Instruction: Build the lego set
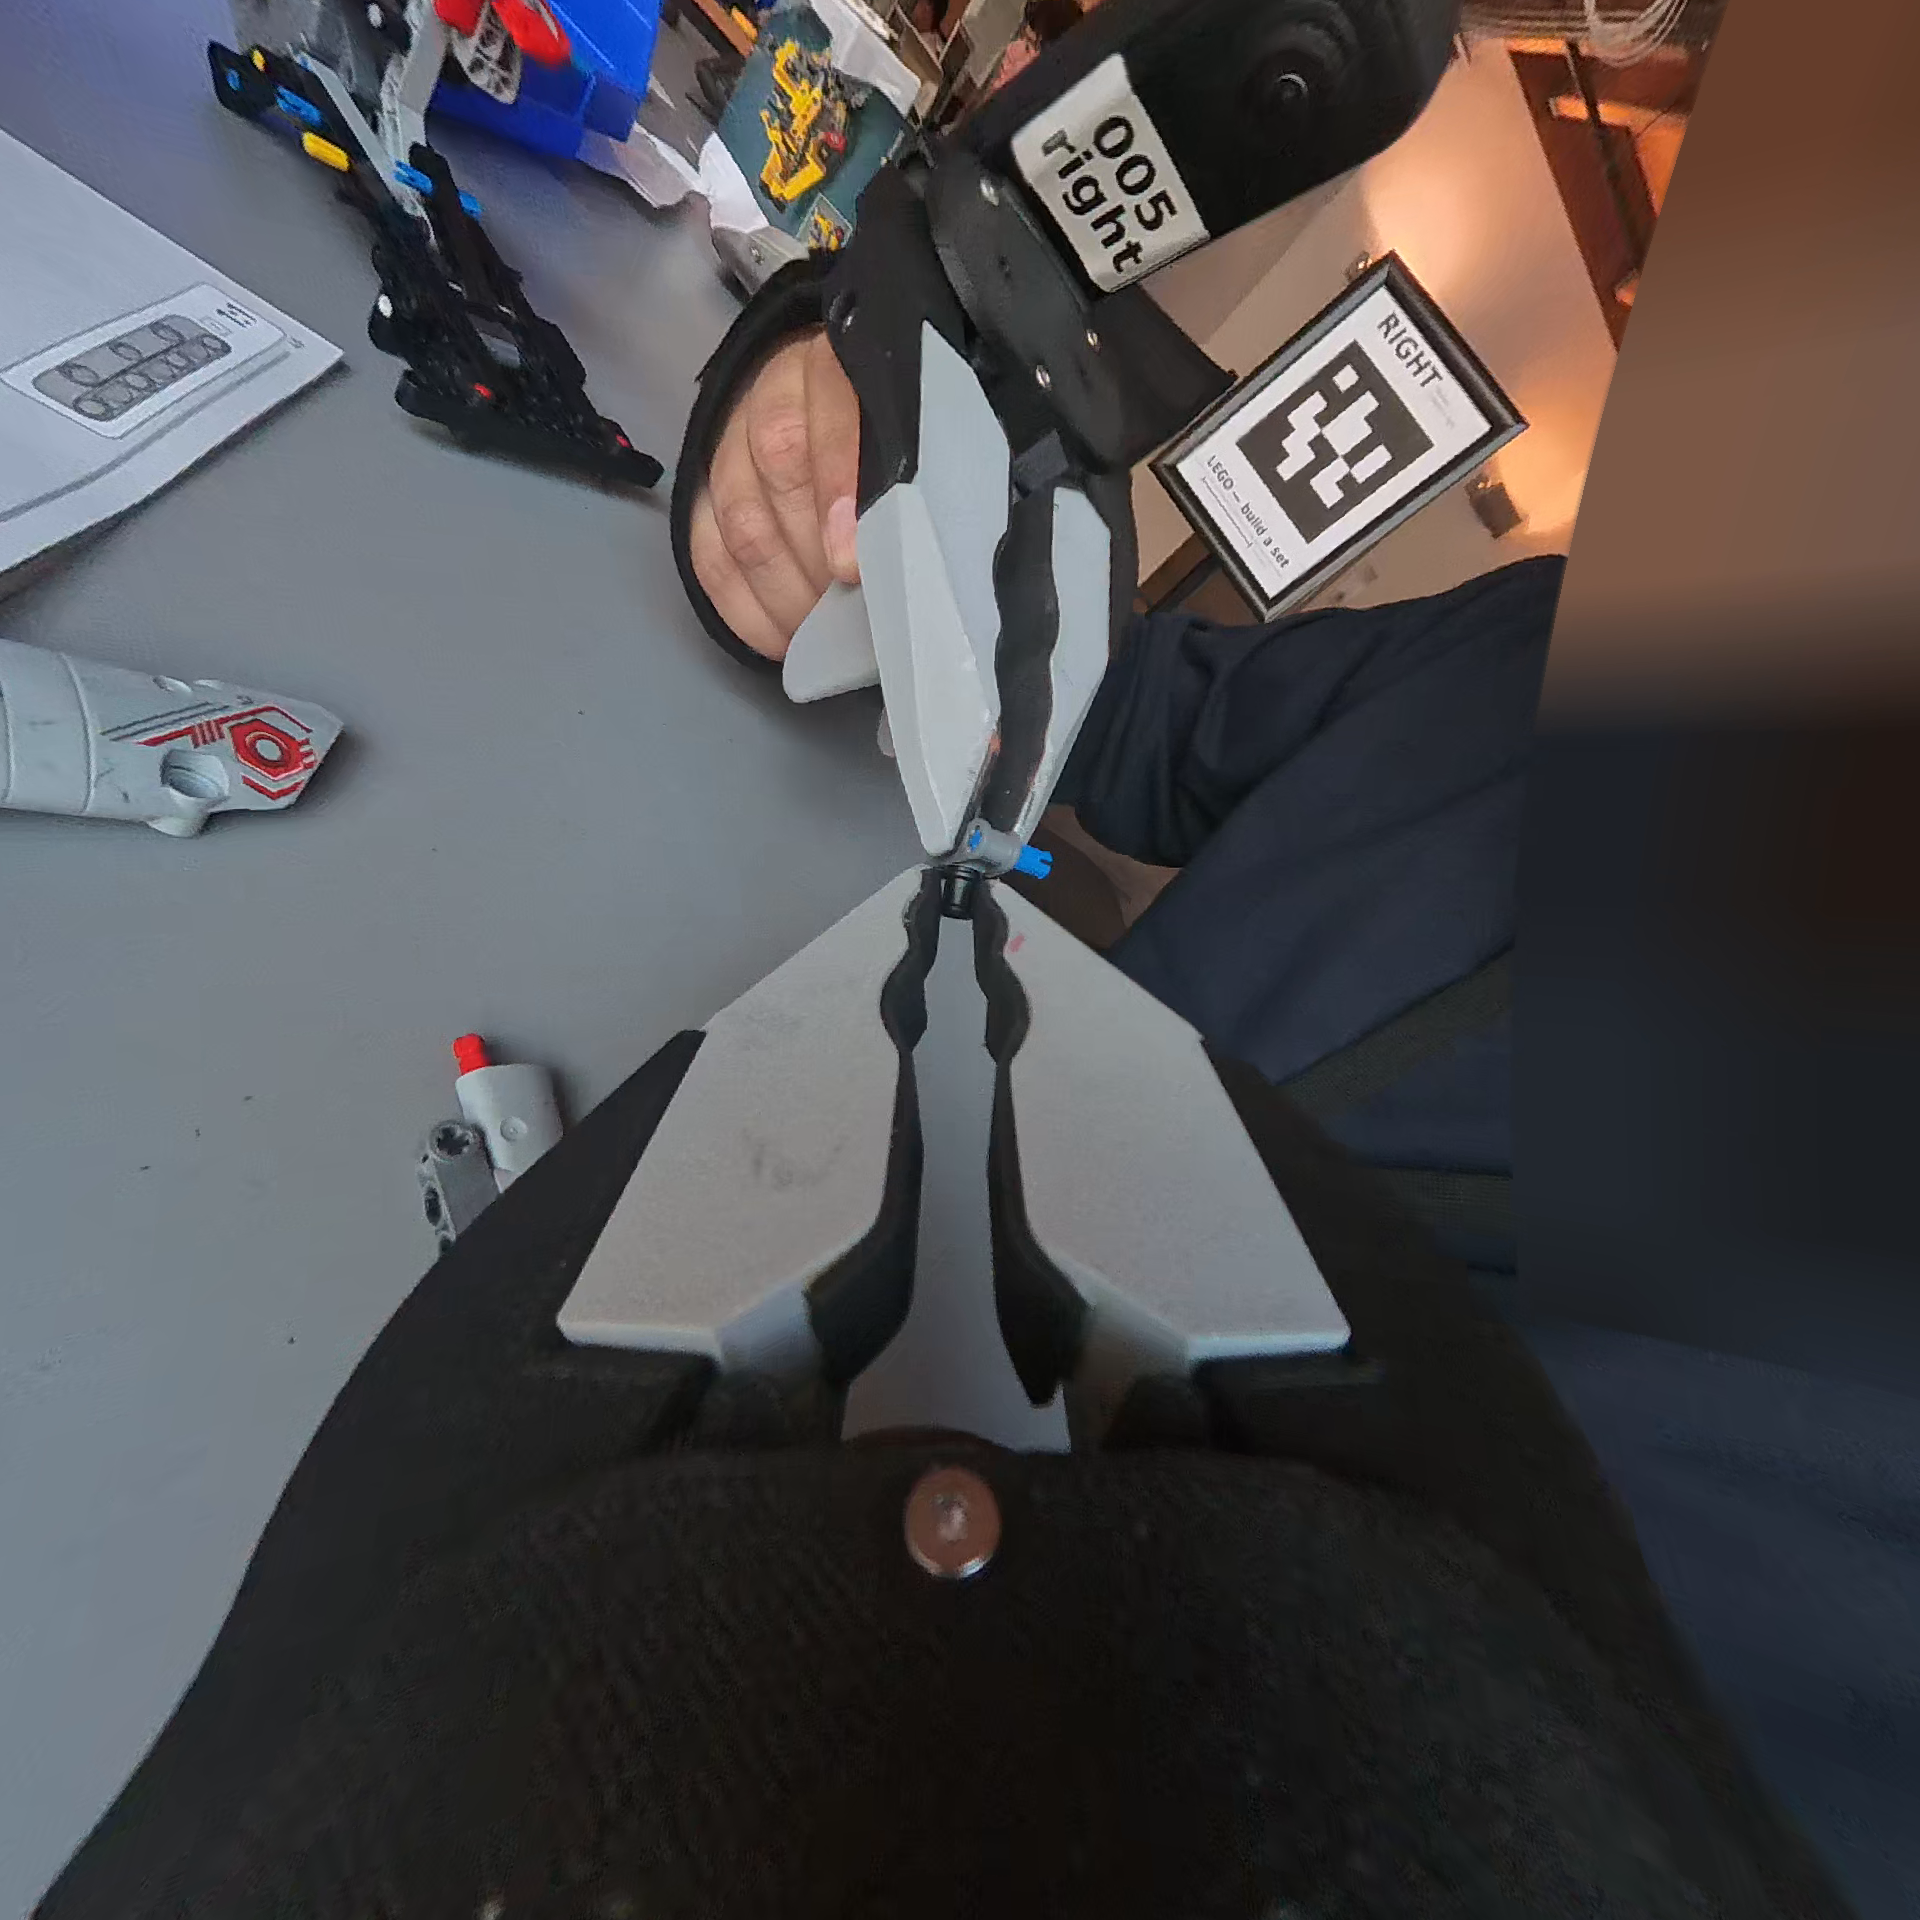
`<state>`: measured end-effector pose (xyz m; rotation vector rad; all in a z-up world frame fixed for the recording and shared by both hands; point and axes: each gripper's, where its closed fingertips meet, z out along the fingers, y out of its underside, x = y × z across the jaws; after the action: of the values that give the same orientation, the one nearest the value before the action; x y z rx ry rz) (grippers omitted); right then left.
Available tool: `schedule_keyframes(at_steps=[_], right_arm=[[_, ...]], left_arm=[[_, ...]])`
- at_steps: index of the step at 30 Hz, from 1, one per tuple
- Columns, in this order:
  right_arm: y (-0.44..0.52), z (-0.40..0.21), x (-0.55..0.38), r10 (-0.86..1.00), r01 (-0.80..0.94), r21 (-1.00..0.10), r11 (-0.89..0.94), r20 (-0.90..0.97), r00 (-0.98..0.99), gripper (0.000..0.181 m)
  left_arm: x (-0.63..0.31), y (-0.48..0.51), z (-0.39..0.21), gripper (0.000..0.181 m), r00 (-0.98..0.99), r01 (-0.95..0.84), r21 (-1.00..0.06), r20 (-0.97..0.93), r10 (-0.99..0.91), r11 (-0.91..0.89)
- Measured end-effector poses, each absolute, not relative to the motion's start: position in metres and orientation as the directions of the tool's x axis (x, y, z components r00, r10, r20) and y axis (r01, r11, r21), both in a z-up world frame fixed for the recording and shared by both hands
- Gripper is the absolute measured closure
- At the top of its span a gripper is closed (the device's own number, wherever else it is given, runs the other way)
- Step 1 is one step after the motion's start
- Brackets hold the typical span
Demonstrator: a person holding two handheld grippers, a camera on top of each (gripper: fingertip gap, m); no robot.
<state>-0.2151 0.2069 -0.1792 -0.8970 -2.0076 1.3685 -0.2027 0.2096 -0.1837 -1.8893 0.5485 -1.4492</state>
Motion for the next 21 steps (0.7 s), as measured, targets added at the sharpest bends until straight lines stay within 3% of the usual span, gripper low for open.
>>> schedule_keyframes(at_steps=[5, 10, 14, 21], right_arm=[[0.224, -0.165, -0.220, 0.806, 0.239, -0.969, 0.069, -0.087, -0.585, 0.177], [0.246, -0.145, -0.221, 0.768, 0.234, -0.953, -0.192, -0.294, -0.569, 0.177], [0.244, -0.150, -0.224, 0.776, 0.251, -0.952, -0.176, -0.291, -0.559, 0.177], [0.234, -0.161, -0.228, 0.789, 0.284, -0.952, -0.114, -0.260, -0.557, 0.177]], left_arm=[[-0.215, 0.219, -0.163, 0.167, 0.347, 0.154, -0.818, 0.570, -0.745, -0.554], [-0.221, 0.227, -0.159, 0.169, 0.577, 0.018, -0.953, 0.258, -0.775, -0.304], [-0.225, 0.242, -0.157, 0.168, 0.686, -0.015, -0.970, 0.167, -0.708, -0.244], [-0.219, 0.239, -0.166, 0.177, 0.666, -0.026, -0.961, 0.190, -0.722, -0.277]])
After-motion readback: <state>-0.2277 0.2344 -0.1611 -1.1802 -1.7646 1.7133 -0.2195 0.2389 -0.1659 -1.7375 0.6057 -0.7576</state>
